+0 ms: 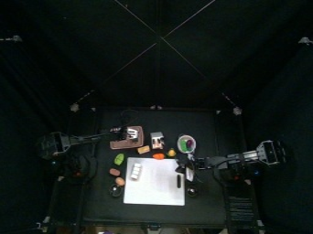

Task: Grab green sushi roll

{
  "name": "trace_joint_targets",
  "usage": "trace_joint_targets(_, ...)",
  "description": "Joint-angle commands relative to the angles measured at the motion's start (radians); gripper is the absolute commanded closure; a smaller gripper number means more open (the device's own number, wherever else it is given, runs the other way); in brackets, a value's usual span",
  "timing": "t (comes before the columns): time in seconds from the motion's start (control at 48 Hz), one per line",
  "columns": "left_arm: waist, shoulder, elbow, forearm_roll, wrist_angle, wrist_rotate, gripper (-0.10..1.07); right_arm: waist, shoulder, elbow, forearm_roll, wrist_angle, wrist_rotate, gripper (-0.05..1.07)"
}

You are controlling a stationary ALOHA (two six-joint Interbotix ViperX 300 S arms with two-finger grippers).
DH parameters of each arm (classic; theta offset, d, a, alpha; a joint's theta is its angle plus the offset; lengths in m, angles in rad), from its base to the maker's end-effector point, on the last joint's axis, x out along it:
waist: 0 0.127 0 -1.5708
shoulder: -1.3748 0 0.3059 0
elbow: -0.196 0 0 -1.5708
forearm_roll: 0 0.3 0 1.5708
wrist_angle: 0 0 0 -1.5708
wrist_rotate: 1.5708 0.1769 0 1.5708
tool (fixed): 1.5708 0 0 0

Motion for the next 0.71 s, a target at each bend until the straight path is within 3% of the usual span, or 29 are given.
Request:
trace_joint_targets(0.0, 0.003, 0.005, -0.025, -0.078, 0.006, 0.043, 0.04, -0.002, -0.011, -0.021, -0.002, -0.008, -0.002, 1.02)
trace_joint_targets(0.083, 0.008, 0.017, -0.026, -0.161, -0.012, 0.087, 0.03, 0.0, -0.009, -0.023, -0.009, -0.009, -0.002, 1.02)
trace_joint_targets(0.188, 0.017, 0.038, -0.026, -0.201, -0.041, 0.118, 0.02, 0.0, -0.008, -0.025, -0.014, -0.009, -0.002, 1.02)
trace_joint_targets(0.688, 0.04, 0.107, -0.038, -0.221, -0.078, 0.126, 0.02, 0.0, 0.003, -0.025, -0.015, -0.011, -0.002, 1.02)
